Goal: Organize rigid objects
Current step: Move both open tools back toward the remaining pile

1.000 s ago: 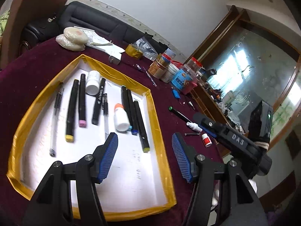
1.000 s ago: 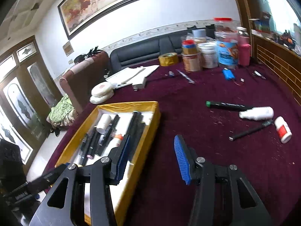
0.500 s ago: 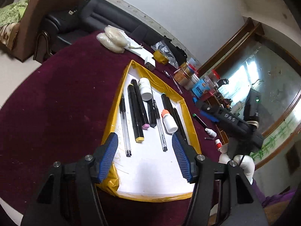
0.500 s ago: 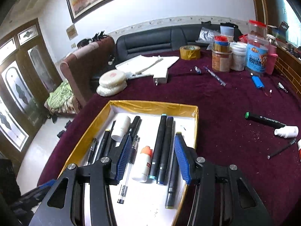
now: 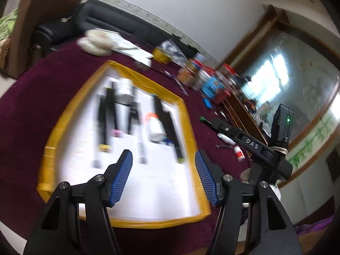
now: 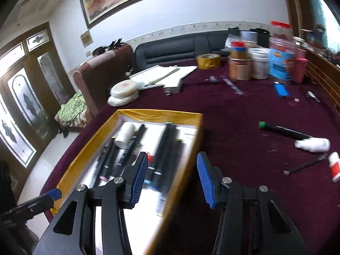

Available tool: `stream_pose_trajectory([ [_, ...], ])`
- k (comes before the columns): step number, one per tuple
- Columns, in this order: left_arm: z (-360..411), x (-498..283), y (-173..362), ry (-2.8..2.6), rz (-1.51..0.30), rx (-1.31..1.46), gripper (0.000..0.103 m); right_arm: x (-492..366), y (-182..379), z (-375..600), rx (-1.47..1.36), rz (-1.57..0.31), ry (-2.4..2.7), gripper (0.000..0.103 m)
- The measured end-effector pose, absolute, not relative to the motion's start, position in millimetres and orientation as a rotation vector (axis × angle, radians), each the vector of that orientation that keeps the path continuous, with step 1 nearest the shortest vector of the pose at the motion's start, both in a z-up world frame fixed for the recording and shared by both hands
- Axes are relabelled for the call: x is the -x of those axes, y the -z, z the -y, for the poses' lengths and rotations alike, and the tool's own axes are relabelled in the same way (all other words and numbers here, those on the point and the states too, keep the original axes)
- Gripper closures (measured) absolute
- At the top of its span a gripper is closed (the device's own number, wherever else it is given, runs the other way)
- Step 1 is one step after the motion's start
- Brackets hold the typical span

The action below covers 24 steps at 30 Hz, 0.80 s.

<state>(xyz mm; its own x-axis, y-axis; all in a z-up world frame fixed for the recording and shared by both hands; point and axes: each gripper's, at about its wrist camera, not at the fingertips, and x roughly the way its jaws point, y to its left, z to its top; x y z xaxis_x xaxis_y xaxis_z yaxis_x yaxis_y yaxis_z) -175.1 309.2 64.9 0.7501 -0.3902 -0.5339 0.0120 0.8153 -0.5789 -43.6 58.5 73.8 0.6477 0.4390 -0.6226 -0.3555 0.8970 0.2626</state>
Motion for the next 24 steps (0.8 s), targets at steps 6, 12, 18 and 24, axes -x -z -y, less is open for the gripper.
stream_pose_trajectory([
  [6, -223.3, 161.4, -76.6, 0.336, -0.758, 0.492, 0.043, 57.8, -71.6, 18.3, -0.182, -0.714, -0.421, 0.059],
  [12, -141.5, 148.2, -80.5, 0.437, -0.852, 0.417, 0.043, 75.5, -85.6, 97.7, -0.192, -0.632, -0.356, 0.051],
  [18, -88.8, 134.1, -85.8, 0.449, -0.913, 0.306, 0.043, 53.7, -90.9, 170.7, -0.295, -0.588, -0.271, 0.051],
  [24, -73.4, 116.2, -87.8, 0.393, -0.939, 0.256, 0.043, -1.3, -96.1, 207.1, -0.38, -0.569, -0.224, 0.051],
])
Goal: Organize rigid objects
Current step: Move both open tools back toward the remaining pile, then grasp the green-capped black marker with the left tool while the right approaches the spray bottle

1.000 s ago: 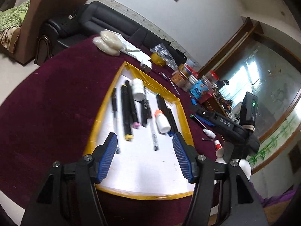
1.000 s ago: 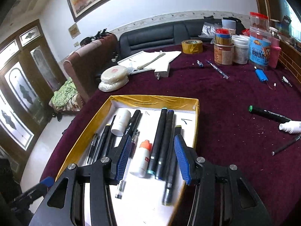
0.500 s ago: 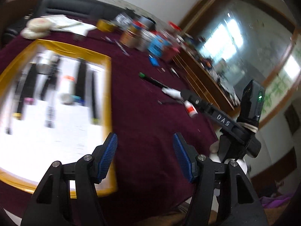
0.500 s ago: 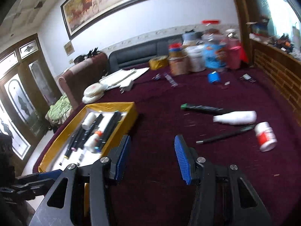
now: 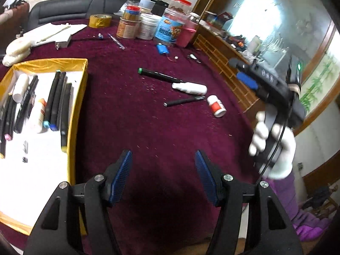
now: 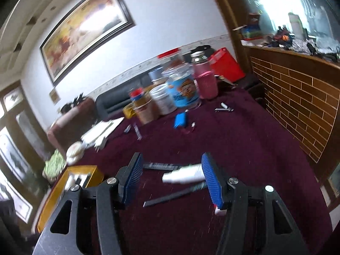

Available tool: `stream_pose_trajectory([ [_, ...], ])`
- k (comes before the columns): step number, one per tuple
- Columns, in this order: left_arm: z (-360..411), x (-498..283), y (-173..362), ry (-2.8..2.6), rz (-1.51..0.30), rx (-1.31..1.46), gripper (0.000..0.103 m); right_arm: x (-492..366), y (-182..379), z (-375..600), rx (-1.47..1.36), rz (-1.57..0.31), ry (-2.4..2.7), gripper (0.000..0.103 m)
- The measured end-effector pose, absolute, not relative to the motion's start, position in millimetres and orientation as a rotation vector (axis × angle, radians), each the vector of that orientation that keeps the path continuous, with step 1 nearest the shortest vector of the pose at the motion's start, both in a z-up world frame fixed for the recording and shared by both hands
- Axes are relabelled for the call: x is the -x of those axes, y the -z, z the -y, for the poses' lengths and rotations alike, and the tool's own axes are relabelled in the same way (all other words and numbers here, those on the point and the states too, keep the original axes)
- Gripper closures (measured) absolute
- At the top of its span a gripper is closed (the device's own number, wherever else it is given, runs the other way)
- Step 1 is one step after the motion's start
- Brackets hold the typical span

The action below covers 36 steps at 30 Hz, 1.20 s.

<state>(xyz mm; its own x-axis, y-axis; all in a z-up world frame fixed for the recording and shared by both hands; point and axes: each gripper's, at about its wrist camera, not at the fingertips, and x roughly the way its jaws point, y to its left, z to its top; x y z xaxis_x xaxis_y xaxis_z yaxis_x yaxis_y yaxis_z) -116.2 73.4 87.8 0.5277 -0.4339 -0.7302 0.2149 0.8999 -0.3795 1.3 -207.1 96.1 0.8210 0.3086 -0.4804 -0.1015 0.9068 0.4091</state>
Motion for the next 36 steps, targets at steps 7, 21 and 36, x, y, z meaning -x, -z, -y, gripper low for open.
stream_pose_trajectory([
  [7, -72.5, 80.4, -86.3, 0.314, -0.96, 0.213, 0.043, -50.4, -75.0, 232.5, -0.426, -0.524, -0.145, 0.051],
  [21, -7.5, -78.0, -38.9, 0.33, -1.095, 0.227, 0.044, -65.3, -30.4, 274.5, -0.618, -0.674, -0.103, 0.051],
  [36, 47.6, -116.9, -23.2, 0.393, -1.08, -0.122, 0.056, -80.7, -12.2, 264.8, -0.595, -0.776, -0.108, 0.051],
])
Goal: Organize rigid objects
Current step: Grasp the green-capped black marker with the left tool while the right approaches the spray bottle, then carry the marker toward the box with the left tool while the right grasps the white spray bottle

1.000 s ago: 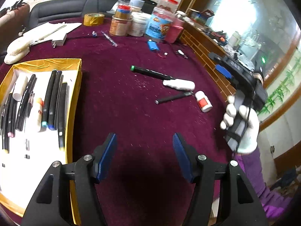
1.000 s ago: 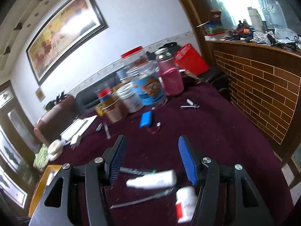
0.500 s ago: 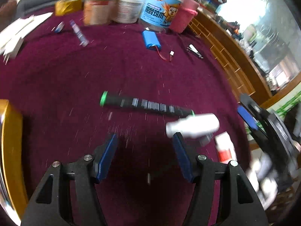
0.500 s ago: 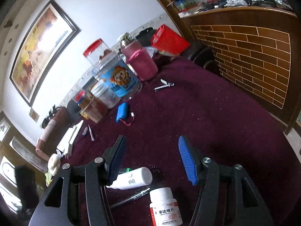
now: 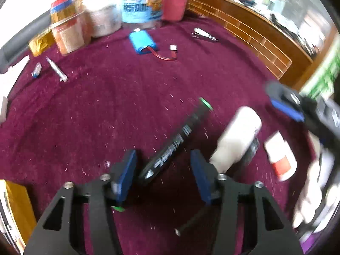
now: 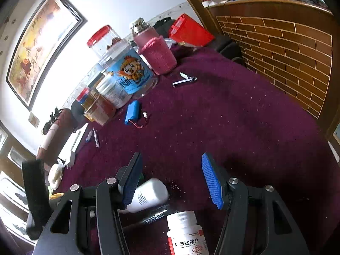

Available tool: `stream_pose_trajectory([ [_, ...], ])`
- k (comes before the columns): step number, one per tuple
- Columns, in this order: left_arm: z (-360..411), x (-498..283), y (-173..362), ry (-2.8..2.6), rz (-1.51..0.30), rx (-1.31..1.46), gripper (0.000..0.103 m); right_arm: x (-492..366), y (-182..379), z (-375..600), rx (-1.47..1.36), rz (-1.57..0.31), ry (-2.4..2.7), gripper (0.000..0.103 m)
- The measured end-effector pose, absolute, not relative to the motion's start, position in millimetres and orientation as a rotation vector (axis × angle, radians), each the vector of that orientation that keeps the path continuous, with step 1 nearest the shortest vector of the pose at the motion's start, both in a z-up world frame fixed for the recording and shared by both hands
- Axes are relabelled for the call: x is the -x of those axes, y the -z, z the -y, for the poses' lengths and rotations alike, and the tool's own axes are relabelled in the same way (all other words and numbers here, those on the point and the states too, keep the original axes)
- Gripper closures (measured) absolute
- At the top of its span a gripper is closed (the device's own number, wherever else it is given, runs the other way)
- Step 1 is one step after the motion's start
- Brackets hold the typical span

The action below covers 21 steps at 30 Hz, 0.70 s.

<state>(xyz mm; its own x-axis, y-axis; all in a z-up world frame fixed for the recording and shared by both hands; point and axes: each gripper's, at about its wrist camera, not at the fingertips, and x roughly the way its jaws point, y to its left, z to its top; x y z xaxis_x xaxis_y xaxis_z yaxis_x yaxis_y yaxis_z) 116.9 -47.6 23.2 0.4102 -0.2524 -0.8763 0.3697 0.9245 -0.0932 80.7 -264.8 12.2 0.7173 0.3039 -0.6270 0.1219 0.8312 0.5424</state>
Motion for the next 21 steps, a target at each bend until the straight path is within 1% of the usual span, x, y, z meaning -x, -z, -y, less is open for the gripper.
stream_pose_trajectory([
  [1, 49.6, -104.9, -22.8, 0.398, -1.061, -0.153, 0.06, -82.1, -10.6, 264.0, -0.594, -0.787, -0.109, 0.051],
  [3, 55.7, -86.4, -21.9, 0.43, -1.054, -0.197, 0.063, -82.8, -8.3, 262.2, -0.588, -0.802, -0.111, 0.05],
  [7, 61.1, -55.2, -22.9, 0.47, -1.059, -0.216, 0.063, -83.7, -5.5, 260.4, -0.578, -0.821, -0.11, 0.051],
  [12, 67.0, -71.5, -18.0, 0.397, -1.022, -0.185, 0.062, -84.9, -2.7, 262.0, -0.571, -0.83, -0.098, 0.05],
  [13, 68.2, -75.9, -17.3, 0.384, -1.008, -0.173, 0.066, -85.2, -1.2, 263.1, -0.576, -0.834, -0.098, 0.05],
  [14, 69.5, -77.3, -15.2, 0.374, -0.997, -0.175, 0.083, -85.7, -0.9, 263.2, -0.577, -0.835, -0.099, 0.05],
  [15, 70.3, -77.3, -14.7, 0.363, -0.987, -0.175, 0.091, -85.9, -0.5, 263.8, -0.578, -0.835, -0.1, 0.05],
  [21, 33.5, -45.7, -28.2, 0.364, -0.961, 0.019, 0.091, -83.6, -3.1, 265.2, -0.583, -0.806, -0.115, 0.05],
])
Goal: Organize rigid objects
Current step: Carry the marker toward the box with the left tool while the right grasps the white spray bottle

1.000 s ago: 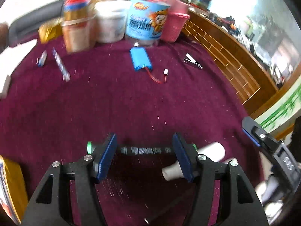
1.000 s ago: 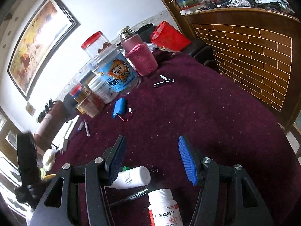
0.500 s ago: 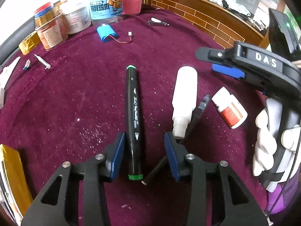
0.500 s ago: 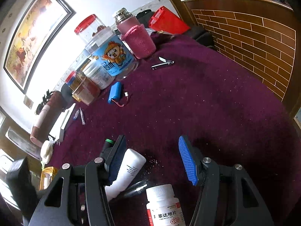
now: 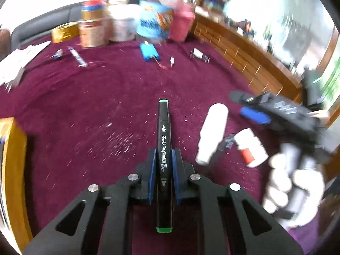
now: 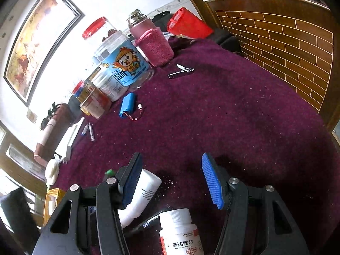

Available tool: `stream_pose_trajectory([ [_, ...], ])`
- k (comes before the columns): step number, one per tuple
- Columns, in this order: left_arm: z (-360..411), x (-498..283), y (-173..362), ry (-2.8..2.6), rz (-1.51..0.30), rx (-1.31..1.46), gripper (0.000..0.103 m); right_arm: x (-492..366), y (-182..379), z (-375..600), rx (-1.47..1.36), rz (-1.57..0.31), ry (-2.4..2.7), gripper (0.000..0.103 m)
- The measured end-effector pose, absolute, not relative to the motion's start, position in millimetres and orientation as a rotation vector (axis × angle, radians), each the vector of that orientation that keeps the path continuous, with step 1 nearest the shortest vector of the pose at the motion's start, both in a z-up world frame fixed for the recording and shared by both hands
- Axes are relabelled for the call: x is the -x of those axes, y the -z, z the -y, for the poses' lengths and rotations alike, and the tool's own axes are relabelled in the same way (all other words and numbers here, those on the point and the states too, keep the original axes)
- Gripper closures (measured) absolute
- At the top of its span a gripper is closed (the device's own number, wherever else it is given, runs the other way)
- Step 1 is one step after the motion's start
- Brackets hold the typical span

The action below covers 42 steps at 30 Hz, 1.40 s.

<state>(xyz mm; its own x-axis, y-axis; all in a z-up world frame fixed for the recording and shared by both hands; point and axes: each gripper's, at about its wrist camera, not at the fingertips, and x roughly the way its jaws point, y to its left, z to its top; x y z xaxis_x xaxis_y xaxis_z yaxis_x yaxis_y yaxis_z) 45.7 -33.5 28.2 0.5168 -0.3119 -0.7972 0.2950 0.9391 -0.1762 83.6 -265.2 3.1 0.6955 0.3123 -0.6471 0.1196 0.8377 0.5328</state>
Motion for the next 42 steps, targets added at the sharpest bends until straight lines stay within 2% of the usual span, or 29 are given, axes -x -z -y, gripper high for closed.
stream_pose_trajectory([
  [7, -56.1, 37.0, -86.1, 0.405, -0.811, 0.29, 0.091, -78.8, -13.4, 251.0, -0.492, -0.744, -0.147, 0.05],
  [12, -111.3, 88.7, -105.3, 0.379, -0.721, 0.364, 0.091, -66.7, -28.4, 238.6, -0.388, -0.656, -0.112, 0.05],
  [14, -132.8, 107.9, -107.5, 0.347, -0.694, 0.367, 0.091, -65.2, -34.4, 233.5, -0.379, -0.673, -0.101, 0.05],
  [20, -179.8, 122.3, -95.0, 0.295, -0.689, 0.427, 0.091, -77.6, -30.7, 199.9, -0.387, -0.872, -0.229, 0.051],
  [26, -208.8, 128.4, -75.2, 0.27, -0.695, 0.521, 0.091, -111.8, -9.9, 167.2, -0.24, -1.015, -0.112, 0.052],
  [27, -212.1, 130.3, -74.2, 0.267, -0.696, 0.526, 0.091, -116.4, -6.6, 163.8, -0.231, -1.031, -0.101, 0.06],
  [28, -215.8, 131.7, -72.9, 0.261, -0.696, 0.531, 0.091, -118.1, -4.2, 162.4, -0.228, -1.042, -0.095, 0.072],
  [30, -223.1, 134.8, -70.8, 0.245, -0.696, 0.533, 0.091, -118.5, -2.1, 161.2, -0.225, -1.045, -0.083, 0.074],
  [35, -238.5, 138.1, -61.3, 0.198, -0.72, 0.546, 0.091, -104.3, -5.7, 162.2, -0.255, -1.036, -0.117, 0.076],
  [42, -243.5, 125.9, -31.0, 0.156, -0.816, 0.601, 0.091, -57.9, -43.3, 131.7, -0.366, -0.972, -0.394, 0.076],
])
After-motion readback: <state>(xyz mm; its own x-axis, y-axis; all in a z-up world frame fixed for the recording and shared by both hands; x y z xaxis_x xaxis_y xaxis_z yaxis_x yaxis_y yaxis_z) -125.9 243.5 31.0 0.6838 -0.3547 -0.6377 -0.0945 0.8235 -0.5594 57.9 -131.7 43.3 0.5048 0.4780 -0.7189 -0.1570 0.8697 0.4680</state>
